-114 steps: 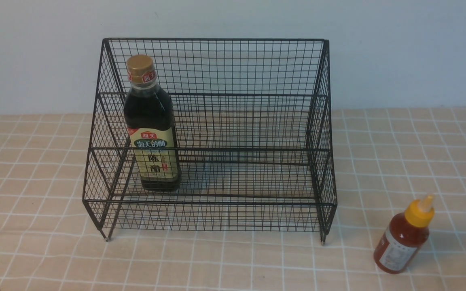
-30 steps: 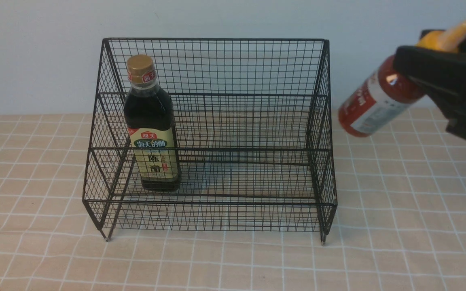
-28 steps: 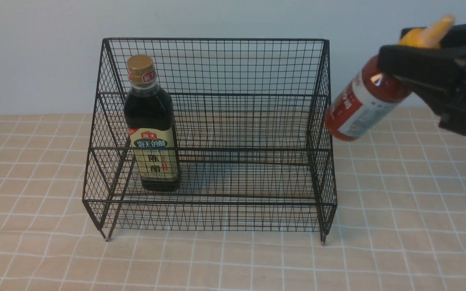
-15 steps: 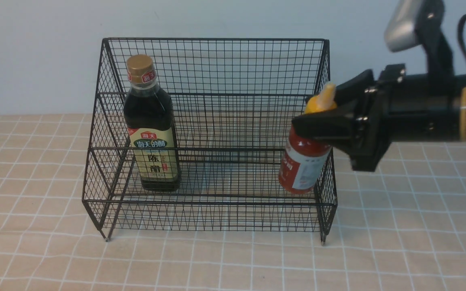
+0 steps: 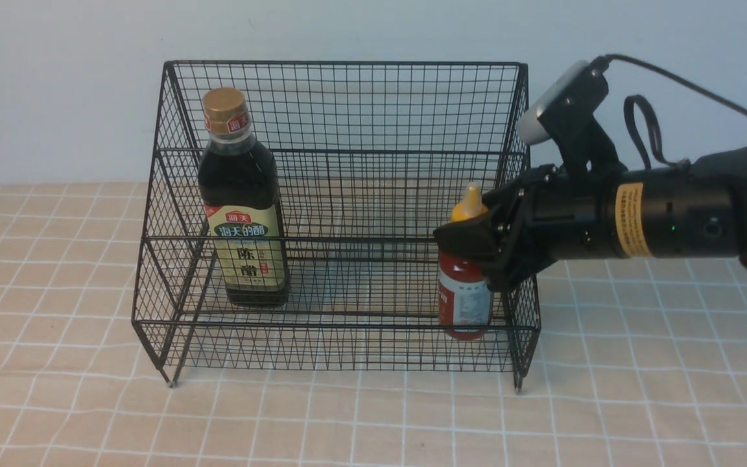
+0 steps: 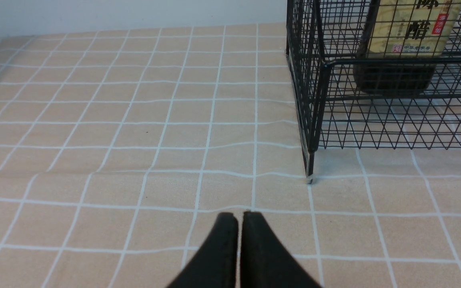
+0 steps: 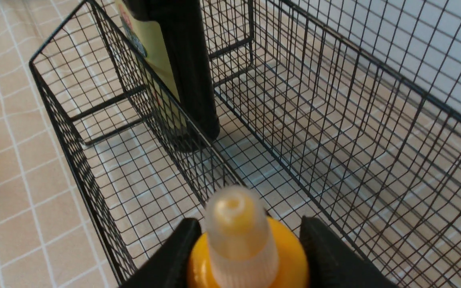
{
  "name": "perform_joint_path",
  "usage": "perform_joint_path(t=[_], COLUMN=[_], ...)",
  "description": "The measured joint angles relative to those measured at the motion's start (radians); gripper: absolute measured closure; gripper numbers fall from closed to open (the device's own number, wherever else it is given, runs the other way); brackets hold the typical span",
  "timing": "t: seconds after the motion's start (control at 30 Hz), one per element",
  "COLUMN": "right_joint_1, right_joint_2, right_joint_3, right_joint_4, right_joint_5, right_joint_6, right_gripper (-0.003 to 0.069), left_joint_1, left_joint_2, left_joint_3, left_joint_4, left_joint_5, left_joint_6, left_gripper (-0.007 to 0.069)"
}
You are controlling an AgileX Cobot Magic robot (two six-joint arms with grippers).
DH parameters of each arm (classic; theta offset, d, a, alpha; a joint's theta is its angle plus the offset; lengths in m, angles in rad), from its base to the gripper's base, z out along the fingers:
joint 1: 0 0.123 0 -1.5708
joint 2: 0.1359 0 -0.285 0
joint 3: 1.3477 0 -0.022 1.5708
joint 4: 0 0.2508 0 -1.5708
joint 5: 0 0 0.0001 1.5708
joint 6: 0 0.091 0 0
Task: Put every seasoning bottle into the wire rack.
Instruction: Use the right arm to put the condiment bottle back on the shelf
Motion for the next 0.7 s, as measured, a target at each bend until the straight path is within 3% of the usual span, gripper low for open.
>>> perform_joint_path(t=[0.27,0.53,0.7], right_joint_1=[0.000,0.000,0.000], right_joint_2=[0.045,0.016,-0.072], right_joint_3=[-0.001,-0.007,-0.007], right_joint_4=[-0.006,-0.027,-0.072], right_joint_5=[0.016,0.026,0.023], right_joint_6=[0.088,0.135,0.194], right_gripper=[0.0366,0.0209,0.0193], left_joint_1=[0.000,0.000,0.000], left_joint_2=[0.000,0.000,0.000], left_joint_3=[0.000,0.000,0.000], left_joint_4=[0.000,0.000,0.000], left_joint_5=[0.000,0.000,0.000], left_joint_6=[0.000,0.000,0.000], left_gripper=[0.0627,0.0627,0.0627])
